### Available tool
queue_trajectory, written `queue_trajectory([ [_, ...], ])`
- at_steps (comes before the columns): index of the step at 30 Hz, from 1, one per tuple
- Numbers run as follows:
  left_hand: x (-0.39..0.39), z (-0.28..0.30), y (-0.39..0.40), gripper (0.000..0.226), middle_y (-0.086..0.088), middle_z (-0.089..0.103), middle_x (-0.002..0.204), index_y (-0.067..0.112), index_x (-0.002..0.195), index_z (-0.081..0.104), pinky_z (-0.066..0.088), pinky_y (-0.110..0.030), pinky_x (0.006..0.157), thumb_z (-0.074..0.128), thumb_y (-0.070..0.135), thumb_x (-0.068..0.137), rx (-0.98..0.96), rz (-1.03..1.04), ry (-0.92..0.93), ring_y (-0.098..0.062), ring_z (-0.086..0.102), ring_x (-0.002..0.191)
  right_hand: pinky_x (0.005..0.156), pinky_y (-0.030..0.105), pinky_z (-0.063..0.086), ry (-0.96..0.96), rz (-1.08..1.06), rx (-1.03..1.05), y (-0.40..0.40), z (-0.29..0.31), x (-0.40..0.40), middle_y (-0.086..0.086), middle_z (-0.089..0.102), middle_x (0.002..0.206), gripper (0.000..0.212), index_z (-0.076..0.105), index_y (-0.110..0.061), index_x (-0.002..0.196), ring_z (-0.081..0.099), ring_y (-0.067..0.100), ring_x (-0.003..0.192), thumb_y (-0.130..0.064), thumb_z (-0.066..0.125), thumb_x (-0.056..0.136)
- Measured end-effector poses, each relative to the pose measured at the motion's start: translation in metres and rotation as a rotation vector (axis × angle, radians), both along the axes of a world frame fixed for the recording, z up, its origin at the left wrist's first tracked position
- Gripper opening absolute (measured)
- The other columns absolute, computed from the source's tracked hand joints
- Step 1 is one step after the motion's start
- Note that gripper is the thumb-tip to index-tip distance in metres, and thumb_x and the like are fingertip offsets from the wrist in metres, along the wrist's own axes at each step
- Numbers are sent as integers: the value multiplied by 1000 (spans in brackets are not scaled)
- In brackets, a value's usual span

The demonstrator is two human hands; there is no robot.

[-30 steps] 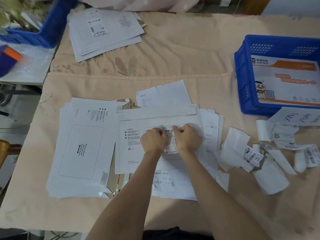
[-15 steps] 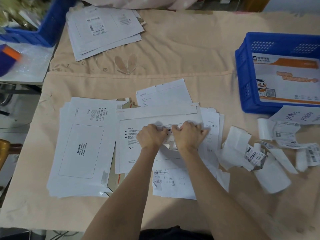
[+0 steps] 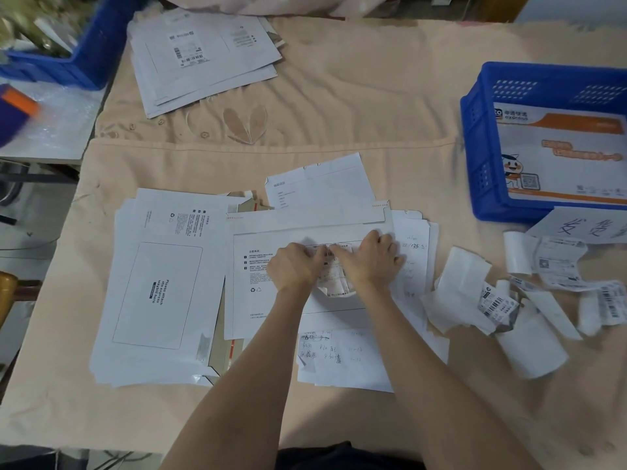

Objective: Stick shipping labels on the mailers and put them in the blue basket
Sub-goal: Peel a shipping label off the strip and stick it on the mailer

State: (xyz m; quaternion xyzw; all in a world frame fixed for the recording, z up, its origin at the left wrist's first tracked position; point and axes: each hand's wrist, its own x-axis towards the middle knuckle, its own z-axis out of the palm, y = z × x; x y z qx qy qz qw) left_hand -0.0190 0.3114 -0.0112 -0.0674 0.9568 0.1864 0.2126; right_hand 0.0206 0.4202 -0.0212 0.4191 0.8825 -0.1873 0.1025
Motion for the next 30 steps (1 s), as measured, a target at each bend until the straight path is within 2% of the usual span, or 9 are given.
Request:
queue_trajectory([
  [5, -7, 2, 0, 38, -3, 65, 70, 17, 70, 70, 36, -24, 56, 55, 49, 83, 49, 71, -93, -26, 59, 66, 101, 44, 30, 69, -71, -64, 6, -5, -1, 5, 51, 118, 35, 57, -12, 107, 44, 26, 113, -39, 52, 87],
  [8, -9, 4, -1, 34, -3, 65, 71, 17, 66, 65, 37, -23, 59, 53, 42, 85, 70, 79, -119, -26, 61, 69, 102, 42, 30, 90, -66, -91, 9, -4, 0, 4, 52, 115, 20, 59, -15, 97, 46, 25, 111, -31, 48, 91],
  [12, -5, 7, -5, 32, -4, 63, 70, 18, 59, 55, 38, -24, 58, 49, 32, 87, 71, 61, -89, -27, 58, 67, 96, 38, 34, 215, -82, -159, 11, -5, 4, 1, 60, 103, 18, 63, -16, 85, 51, 22, 104, -33, 56, 87],
  [15, 1, 11, -8, 38, -2, 60, 67, 18, 67, 62, 38, -25, 58, 50, 48, 87, 26, -10, -60, -25, 57, 66, 83, 37, 48, 274, -90, -188, 11, 0, 14, -3, 66, 82, 20, 60, -18, 73, 62, 20, 83, -37, 65, 79],
  [17, 7, 13, -10, 48, -2, 62, 67, 17, 67, 64, 38, -25, 58, 51, 61, 84, -10, -45, -49, -24, 58, 66, 72, 32, 49, 216, -96, -186, 9, 8, 20, -3, 67, 76, 29, 58, -18, 75, 64, 21, 75, -45, 67, 77],
  [21, 17, 14, -15, 59, -1, 65, 67, 15, 64, 65, 38, -25, 58, 53, 71, 75, -14, -8, -108, -23, 62, 68, 67, 29, 41, 39, -61, -153, 7, 21, 27, 0, 68, 89, 44, 59, -15, 94, 65, 24, 83, -55, 62, 77],
  [24, 23, 14, -17, 63, 1, 69, 70, 16, 72, 71, 40, -25, 59, 54, 77, 66, 38, 31, -200, -19, 66, 73, 68, 29, 41, -39, -124, -336, 7, 24, 29, 1, 67, 101, 58, 55, -13, 110, 64, 24, 94, -53, 69, 70],
  [27, 27, 14, -19, 51, 2, 71, 75, 17, 77, 73, 41, -26, 64, 66, 66, 63, 147, 81, -283, -17, 66, 77, 77, 31, 44, -51, -178, -452, 8, 27, 32, 0, 67, 106, 61, 51, -15, 113, 64, 23, 100, -41, 79, 67],
  [30, 29, 11, -24, 33, 1, 69, 77, 18, 76, 73, 42, -24, 66, 77, 50, 67, 224, 111, -290, -19, 65, 79, 81, 31, 44, -41, -164, -474, 7, 25, 35, 0, 67, 108, 50, 47, -19, 105, 66, 22, 99, -30, 81, 70],
])
